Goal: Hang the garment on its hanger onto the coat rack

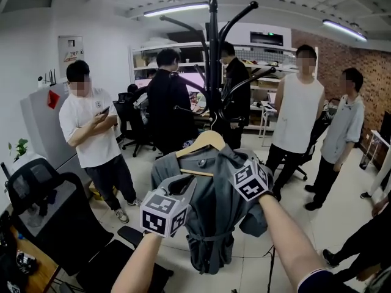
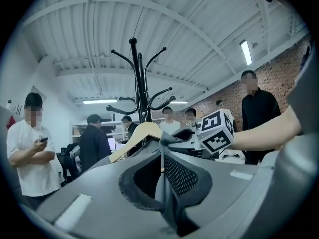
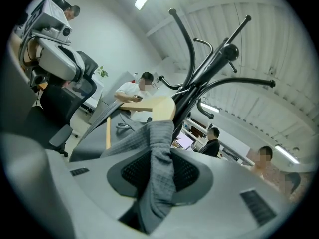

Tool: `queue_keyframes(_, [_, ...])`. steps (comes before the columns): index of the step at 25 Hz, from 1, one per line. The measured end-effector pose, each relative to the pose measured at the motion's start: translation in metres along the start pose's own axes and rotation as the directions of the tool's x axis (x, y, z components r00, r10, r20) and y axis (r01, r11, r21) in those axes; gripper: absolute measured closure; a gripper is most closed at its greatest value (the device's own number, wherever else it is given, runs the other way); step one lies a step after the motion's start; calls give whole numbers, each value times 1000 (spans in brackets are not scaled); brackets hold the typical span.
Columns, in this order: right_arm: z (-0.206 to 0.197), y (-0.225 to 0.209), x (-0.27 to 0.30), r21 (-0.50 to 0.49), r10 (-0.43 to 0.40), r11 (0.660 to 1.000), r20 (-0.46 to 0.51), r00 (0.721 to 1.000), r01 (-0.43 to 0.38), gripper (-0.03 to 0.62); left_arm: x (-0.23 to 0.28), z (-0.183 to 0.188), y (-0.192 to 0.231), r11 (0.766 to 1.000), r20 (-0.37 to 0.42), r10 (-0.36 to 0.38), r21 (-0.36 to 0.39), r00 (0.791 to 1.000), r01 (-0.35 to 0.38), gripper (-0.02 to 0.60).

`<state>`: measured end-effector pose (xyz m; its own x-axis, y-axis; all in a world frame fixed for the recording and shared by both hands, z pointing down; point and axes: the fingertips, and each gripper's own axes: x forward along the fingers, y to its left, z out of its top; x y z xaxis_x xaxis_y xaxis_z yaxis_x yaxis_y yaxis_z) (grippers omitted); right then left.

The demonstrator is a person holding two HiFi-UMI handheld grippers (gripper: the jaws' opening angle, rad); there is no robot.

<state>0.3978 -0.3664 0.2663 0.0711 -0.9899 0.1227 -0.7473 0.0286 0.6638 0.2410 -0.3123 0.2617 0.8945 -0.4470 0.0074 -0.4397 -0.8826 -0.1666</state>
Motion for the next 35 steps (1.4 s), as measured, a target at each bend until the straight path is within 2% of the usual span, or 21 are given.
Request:
queue_keyframes(6, [-1,-1,1,-8,-35,999,23,999,36,459,2,-8,-1,1000,-17,1,-6,1000,-1,577])
queue_keyframes(7, [-2,-2,0,-2,-42,999,33,999,42,442,1,-8,0,1000,-19,3,-5,1000,-3,578])
queue_keyframes(10, [-3,-9,-9,50,-62,997,70,996,59,297,1,-10,1,1000,-26,4,-2,1000,-4,577])
queue_keyframes(11, [-4,-10,-14,61,-65,996,74,995,60,292,0,-11,1,1000,-29,4,-3,1000,-4,577])
queue_keyframes(20, [-6,14,-82,82,-48,996,119,992,38,304,-15,-44,-9,999,-77,-11,-44,997,7,577])
queue_keyframes(24, [-10,56,-114,112,34,993,125,992,-48,334,-27,-62,-22,997,-97,-22,-72,995,15,577])
queue_keyframes(26, [-18,77,-123,160,78,982,115,990,-96,415,-32,-71,-27,996,-103,-27,-88,994,17,577])
queue_keyframes(27, [-23,86,-128,198,94,973,113,989,-115,451,-35,-76,-30,995,-106,-30,-99,994,19,577])
queue_keyframes(28, [-27,94,-132,243,109,961,116,987,-134,514,-38,-81,-33,994,-109,-35,-111,993,23,577])
queue_keyframes(30, [-29,109,-140,339,135,924,135,982,-174,584,-42,-91,-41,990,-116,-52,-137,992,36,577])
queue_keyframes(35, [-20,145,-157,527,234,786,228,945,-321,594,-51,-106,-56,982,-113,-79,-181,991,57,581])
